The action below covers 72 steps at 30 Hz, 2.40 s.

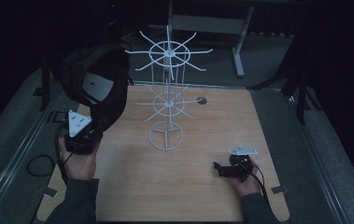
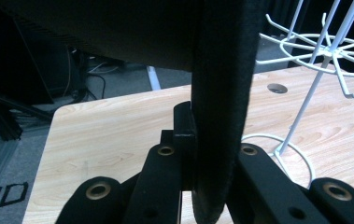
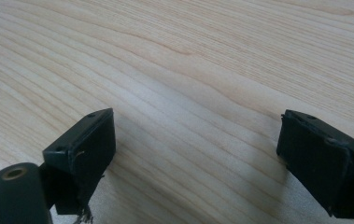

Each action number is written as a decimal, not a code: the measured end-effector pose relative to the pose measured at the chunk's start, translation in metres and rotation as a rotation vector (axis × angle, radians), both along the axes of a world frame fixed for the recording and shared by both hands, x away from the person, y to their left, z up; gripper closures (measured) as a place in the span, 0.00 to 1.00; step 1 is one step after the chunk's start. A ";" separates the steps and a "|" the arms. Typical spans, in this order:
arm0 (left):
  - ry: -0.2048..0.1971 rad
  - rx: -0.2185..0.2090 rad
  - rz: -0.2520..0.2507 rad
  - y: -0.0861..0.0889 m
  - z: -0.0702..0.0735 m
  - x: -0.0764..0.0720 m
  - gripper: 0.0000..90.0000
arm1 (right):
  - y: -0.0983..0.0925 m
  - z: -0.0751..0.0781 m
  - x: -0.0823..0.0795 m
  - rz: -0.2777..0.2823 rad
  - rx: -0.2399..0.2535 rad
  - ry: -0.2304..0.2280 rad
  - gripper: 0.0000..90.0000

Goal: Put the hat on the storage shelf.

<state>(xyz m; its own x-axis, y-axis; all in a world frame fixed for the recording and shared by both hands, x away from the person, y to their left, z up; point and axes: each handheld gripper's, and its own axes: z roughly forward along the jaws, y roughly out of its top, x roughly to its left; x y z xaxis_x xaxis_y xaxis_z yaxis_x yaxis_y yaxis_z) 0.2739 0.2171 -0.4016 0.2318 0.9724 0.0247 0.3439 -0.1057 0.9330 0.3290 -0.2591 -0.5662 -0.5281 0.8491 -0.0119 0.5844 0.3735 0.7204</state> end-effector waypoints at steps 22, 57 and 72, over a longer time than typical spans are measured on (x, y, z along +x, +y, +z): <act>-0.032 0.050 0.023 -0.011 0.004 -0.001 0.96 | 0.000 0.000 0.000 0.000 -0.001 0.000 0.13; -0.073 0.086 0.019 -0.029 -0.002 -0.006 0.96 | 0.000 0.000 0.000 0.000 0.000 0.000 0.13; -0.083 0.093 0.019 -0.035 -0.004 -0.007 0.96 | 0.000 0.000 0.000 0.000 0.000 0.000 0.13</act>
